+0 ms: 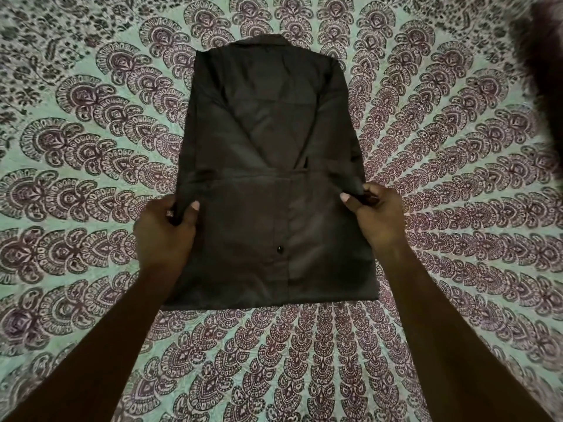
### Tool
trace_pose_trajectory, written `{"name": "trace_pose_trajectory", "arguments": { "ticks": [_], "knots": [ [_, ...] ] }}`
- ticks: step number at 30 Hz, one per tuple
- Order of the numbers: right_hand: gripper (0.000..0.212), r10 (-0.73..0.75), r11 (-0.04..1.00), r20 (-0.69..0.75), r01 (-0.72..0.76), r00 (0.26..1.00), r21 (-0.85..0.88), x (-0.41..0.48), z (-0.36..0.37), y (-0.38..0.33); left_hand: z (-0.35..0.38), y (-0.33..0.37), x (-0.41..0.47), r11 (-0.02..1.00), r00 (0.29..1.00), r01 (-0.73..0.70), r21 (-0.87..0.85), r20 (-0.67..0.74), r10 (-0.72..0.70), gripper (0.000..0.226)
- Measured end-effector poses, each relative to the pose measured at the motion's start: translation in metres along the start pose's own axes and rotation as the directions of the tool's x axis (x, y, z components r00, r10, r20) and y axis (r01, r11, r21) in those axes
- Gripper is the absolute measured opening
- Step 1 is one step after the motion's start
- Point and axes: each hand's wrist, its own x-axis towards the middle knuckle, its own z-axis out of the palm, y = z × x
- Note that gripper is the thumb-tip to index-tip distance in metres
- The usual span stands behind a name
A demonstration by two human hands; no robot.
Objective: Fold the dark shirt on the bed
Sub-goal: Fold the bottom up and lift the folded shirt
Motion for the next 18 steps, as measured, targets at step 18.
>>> {"name": "trace_pose_trajectory", "arguments": {
  "ticks": [18],
  "knots": [
    [0.024,-0.035,0.938,-0.117,-0.008,0.992,-0.347,0.046,0.018,-0.029,0.009,0.009,0.063,0.994,0.990,0.004,-0.111,0.139,0.012,0.044]
  ]
}}
